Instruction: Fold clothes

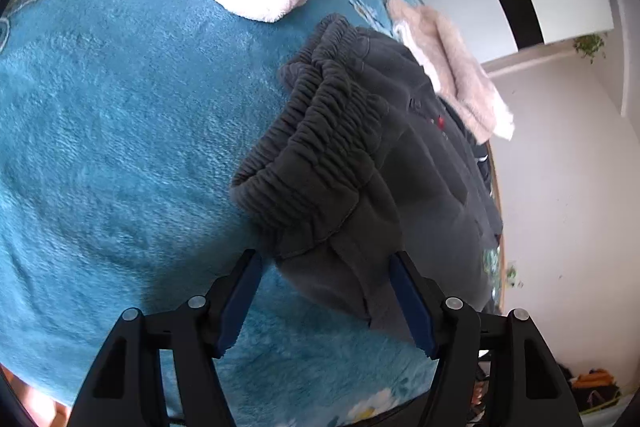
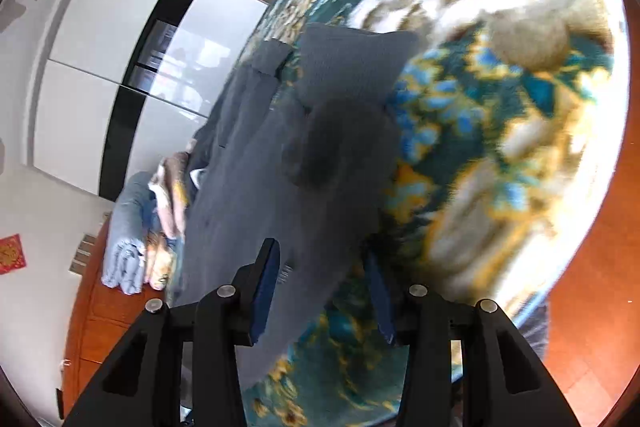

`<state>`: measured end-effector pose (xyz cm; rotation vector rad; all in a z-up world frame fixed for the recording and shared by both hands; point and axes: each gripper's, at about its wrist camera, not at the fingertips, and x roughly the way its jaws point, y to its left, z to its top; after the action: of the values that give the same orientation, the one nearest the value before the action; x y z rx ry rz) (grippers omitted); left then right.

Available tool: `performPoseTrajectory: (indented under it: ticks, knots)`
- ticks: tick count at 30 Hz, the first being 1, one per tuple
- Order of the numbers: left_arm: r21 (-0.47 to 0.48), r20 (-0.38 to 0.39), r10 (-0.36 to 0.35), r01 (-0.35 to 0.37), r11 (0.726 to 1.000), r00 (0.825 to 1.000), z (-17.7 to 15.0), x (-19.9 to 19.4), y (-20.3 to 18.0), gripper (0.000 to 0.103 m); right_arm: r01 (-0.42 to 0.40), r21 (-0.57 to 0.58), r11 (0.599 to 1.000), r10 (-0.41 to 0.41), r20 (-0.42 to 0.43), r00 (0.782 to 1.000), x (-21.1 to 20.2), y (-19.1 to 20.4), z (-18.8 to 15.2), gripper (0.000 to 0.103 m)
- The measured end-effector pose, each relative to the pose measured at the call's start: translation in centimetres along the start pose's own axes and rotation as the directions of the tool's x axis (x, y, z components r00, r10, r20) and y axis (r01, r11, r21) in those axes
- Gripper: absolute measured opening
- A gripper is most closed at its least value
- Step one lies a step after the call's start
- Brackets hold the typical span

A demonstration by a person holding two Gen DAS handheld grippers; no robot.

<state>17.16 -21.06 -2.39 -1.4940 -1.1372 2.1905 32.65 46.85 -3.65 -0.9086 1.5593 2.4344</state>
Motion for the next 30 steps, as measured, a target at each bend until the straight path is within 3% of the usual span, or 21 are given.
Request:
performPoseTrajectory:
  ticks: [3,4,7,10,14,17,20,25,30]
  knots:
    - [-0.029,0.011,0.019,-0.019,0.999,1.0,0.4,0.3,-0.1,0.032,-0.006,0.017,1.0,0.006,0.02,1.0,0.5,0.3,0.3,0.045]
    - [-0.033,0.016,0.026,-0.026,0.999,1.0,0.4,0.4,-0.2,0.027,0.003,0.026,1.0,-0.004,0.034,0.999,0.6,0.3,0.4,0.042]
    - [-0.025,0.034,0.027,-0.026,0.999,0.999,0.3,0.3,-1.0,0.02,0.031,0.052,0.998,-0.035,0.073,0.997,0.6,0.4,0.8,0.007]
    - [-0.017,0.028,-0.009,0.009,1.0,1.0,0.4,-1.2,-2.2,0.016,0.05,0.041,0.998,-0.053,0.077,0.996,0.1,1.3,1.0,0.006]
    - [0.06,0.028,-0.089,0.087,0.994,0.996,0.2,-5.0,-4.8,0.015,-0.08,-0.019,0.997,0.082,0.205,0.975,-5.0,4.2,1.3,0.004]
    - [0.07,0.019,-0.116,0.114,0.991,0.993,1.2,-5.4,-6.1,0.015,-0.059,-0.106,0.993,0.081,0.219,0.972,-6.2,7.4,2.5,0.004]
    - [0.029,0.008,-0.138,0.137,0.99,0.99,3.2,-4.4,-6.8,0.015,0.009,-0.147,0.989,0.022,0.209,0.978,-4.7,9.9,4.3,0.004]
    - [-0.04,-0.007,-0.175,0.174,0.984,0.985,6.5,-2.7,-8.1,0.016,0.038,-0.152,0.988,-0.007,0.198,0.98,-1.7,12.9,7.9,0.004]
    - [-0.098,-0.009,-0.181,0.18,0.979,0.983,11.0,-0.6,-9.0,0.019,0.098,-0.168,0.981,-0.07,0.165,0.984,4.4,17.5,12.4,0.004]
